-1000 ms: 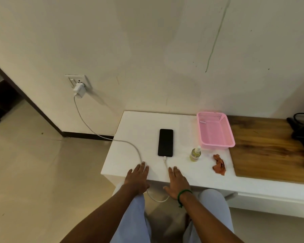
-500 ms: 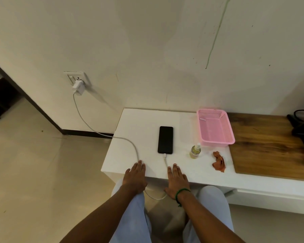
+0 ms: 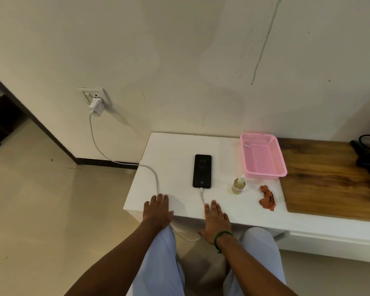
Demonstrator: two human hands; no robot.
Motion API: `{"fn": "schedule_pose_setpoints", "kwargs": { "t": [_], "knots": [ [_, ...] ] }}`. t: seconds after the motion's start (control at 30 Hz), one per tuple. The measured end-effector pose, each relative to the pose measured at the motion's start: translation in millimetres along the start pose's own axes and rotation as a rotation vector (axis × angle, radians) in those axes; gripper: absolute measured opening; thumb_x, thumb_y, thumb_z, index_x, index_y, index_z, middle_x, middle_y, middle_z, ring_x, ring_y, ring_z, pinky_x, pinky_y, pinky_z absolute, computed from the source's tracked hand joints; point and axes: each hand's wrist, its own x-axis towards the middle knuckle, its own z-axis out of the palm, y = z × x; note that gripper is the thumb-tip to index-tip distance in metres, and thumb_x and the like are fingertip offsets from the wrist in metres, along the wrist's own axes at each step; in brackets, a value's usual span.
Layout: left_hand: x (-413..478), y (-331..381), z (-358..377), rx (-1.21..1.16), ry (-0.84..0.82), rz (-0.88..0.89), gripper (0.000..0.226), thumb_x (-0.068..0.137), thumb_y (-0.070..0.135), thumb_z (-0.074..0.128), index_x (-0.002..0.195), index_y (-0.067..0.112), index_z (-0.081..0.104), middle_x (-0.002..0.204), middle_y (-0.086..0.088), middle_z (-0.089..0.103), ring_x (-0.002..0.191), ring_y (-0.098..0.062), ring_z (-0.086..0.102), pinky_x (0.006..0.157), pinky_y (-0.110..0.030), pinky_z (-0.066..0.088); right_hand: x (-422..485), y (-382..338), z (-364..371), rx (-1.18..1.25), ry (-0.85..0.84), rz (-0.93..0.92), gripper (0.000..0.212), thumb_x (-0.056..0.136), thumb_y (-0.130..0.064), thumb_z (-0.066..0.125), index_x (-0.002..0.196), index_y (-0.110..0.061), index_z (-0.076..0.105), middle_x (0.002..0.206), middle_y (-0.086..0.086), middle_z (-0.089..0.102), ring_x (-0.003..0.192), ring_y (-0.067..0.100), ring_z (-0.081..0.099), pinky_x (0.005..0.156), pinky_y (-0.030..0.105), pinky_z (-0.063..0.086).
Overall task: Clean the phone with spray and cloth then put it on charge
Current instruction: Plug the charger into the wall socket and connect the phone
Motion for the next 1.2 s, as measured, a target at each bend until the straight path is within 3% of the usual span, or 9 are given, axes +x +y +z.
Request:
{"fn": "schedule_pose_setpoints", "kwargs": {
  "t": [0.23,0.47,0.63,0.8,0.87,0.93,1.07,1.2],
  "knots": [
    [2.9,-8.8,-2.2,-0.031,0.005,-0.076,0.059,0.092,0.049,0.042,0.139,0.014,0.035,0.138,-0.006,0.042,0.123,-0.026,0.042,0.098,-0.041,0.038,1.3,0.9,2.5,0.014,0.013,-0.005,0.097,0.083,-0.055,0.054,0.147,-0.013,-0.007,0.154,0.011,-0.016,0.143,0.026,-0.010,0.115,0.044,0.007],
    [7.2,-21.6,-4.8,-0.040,0.020,-0.110,0.056,0.094,0.048,0.039,0.138,0.013,0.037,0.136,-0.005,0.044,0.122,-0.025,0.044,0.097,-0.041,0.039,2.0,0.6,1.0,0.022,-0.019,-0.005,0.116,0.070,-0.063,0.062,0.147,-0.014,-0.011,0.155,0.011,-0.016,0.142,0.026,-0.011,0.115,0.043,0.007],
    [12.3,-32.4,-6.5,-0.027,0.010,-0.156,0.053,0.095,0.047,0.037,0.135,0.012,0.040,0.133,-0.005,0.046,0.119,-0.025,0.046,0.094,-0.041,0.039,-3.5,1.5,2.9,-0.030,-0.014,-0.075,0.106,0.074,-0.028,0.067,0.146,-0.025,-0.011,0.154,0.012,-0.016,0.142,0.030,-0.012,0.115,0.043,0.003],
    [14.7,-44.2,-9.5,-0.025,-0.006,-0.239,0.053,0.096,0.046,0.034,0.134,0.011,0.039,0.132,-0.006,0.046,0.119,-0.025,0.045,0.095,-0.043,0.039,-9.3,-9.4,10.5,-0.116,0.117,-0.135,0.073,0.081,0.005,0.045,0.145,-0.023,0.024,0.156,0.014,0.001,0.142,0.032,-0.001,0.114,0.046,0.008],
    [15.2,-50.1,-10.0,-0.023,-0.015,-0.268,0.054,0.096,0.046,0.034,0.135,0.009,0.038,0.133,-0.006,0.045,0.120,-0.026,0.045,0.095,-0.043,0.040,-7.5,-12.9,14.7,-0.139,0.202,-0.162,0.058,0.072,0.002,0.059,0.125,-0.022,0.054,0.147,0.019,0.032,0.136,0.035,0.029,0.106,0.051,0.030],
    [16.8,-57.5,-11.4,-0.033,-0.012,-0.303,0.055,0.096,0.047,0.033,0.135,0.008,0.038,0.134,-0.008,0.045,0.120,-0.027,0.047,0.094,-0.041,0.042,-1.3,-14.6,15.4,-0.194,0.216,-0.184,0.044,0.046,-0.007,0.082,0.085,-0.025,0.071,0.116,0.014,0.064,0.107,0.031,0.061,0.082,0.046,0.052],
    [21.8,-72.9,-11.7,-0.119,0.003,-0.374,0.060,0.096,0.049,0.034,0.135,0.004,0.038,0.136,-0.014,0.043,0.116,-0.028,0.052,0.091,-0.039,0.045,7.9,-20.4,13.5,-0.163,0.288,-0.260,0.041,0.023,-0.008,0.086,0.056,-0.023,0.067,0.089,0.005,0.071,0.084,0.023,0.069,0.066,0.040,0.057],
    [23.4,-88.6,-12.7,-0.168,-0.020,-0.426,0.054,0.098,0.045,0.031,0.132,0.005,0.039,0.133,-0.013,0.048,0.115,-0.030,0.053,0.091,-0.041,0.044,12.3,-26.0,13.5,-0.145,0.293,-0.289,0.035,0.023,-0.013,0.087,0.043,-0.024,0.060,0.083,0.000,0.070,0.078,0.018,0.068,0.064,0.037,0.057]
  ]
}}
